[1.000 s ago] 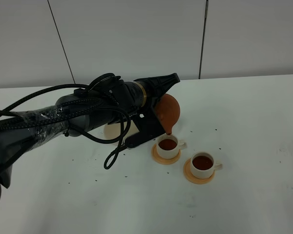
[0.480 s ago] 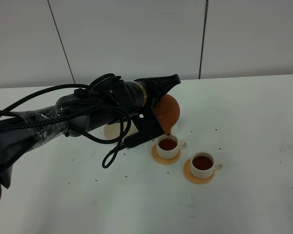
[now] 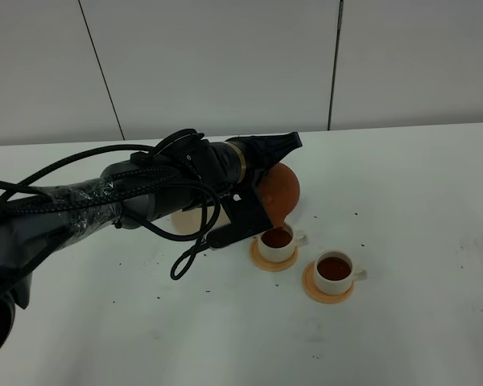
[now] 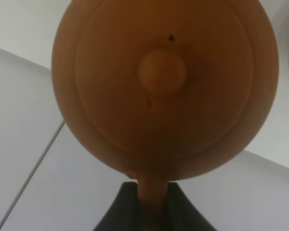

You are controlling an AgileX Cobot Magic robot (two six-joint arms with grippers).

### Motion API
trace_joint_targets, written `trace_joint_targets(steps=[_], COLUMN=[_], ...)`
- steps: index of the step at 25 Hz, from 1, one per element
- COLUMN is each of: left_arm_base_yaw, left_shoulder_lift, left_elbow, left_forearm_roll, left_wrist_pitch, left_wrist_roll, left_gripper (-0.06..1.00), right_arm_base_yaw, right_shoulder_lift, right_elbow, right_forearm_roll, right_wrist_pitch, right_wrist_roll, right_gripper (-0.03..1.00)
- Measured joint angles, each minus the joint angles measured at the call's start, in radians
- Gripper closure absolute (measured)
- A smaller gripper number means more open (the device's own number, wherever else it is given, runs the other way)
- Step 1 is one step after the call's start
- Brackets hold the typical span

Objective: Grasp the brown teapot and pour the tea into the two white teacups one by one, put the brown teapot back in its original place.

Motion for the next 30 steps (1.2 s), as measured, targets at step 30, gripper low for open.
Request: trace_joint_targets(steps=[30], left_arm_base_yaw=[-0.001], left_shoulder_lift=[0.0], left_elbow=[0.0], left_forearm_roll=[0.001], left_wrist_pitch=[0.0], left_wrist_roll=[0.0], left_gripper=[0.78], right_arm_base_yaw=[0.0], right_shoulder_lift=[0.0], right_elbow=[0.0], right_forearm_roll=[0.0], right_wrist_pitch=[0.0], right_wrist_roll=[0.0], right_gripper=[0.72])
